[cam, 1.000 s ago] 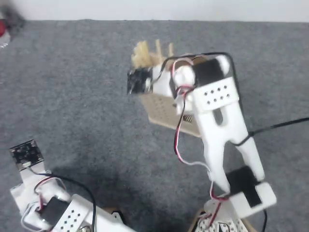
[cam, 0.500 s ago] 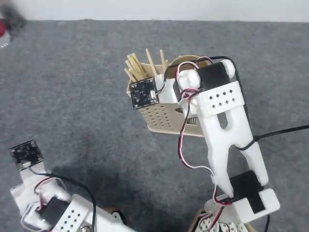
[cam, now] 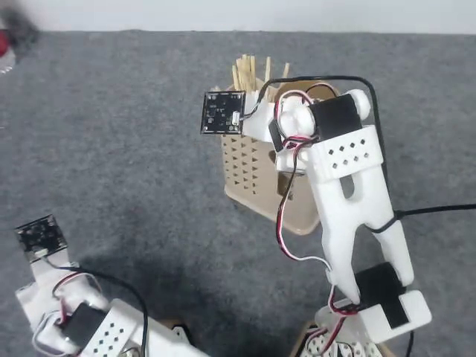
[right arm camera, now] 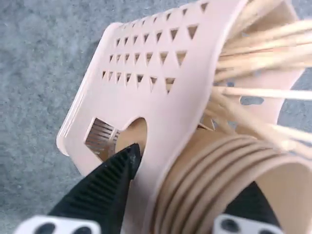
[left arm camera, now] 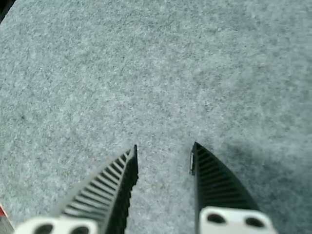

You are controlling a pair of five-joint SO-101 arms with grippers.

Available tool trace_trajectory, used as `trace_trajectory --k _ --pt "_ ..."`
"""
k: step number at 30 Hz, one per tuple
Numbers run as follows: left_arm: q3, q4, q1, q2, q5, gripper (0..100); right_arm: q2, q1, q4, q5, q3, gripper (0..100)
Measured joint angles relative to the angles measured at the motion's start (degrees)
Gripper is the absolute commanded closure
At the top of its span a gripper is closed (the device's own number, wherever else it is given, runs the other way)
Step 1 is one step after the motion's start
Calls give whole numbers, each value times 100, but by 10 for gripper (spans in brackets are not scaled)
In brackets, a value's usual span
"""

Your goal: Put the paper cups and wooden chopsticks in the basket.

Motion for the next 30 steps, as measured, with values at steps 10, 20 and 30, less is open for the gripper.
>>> trace_trajectory --k 10,20,30 --pt "0 26 0 0 0 830 -18 0 35 123 281 768" --pt "0 26 0 0 0 830 -264 44 -378 158 2154 768" --pt "0 26 0 0 0 830 -149 35 35 158 1486 682"
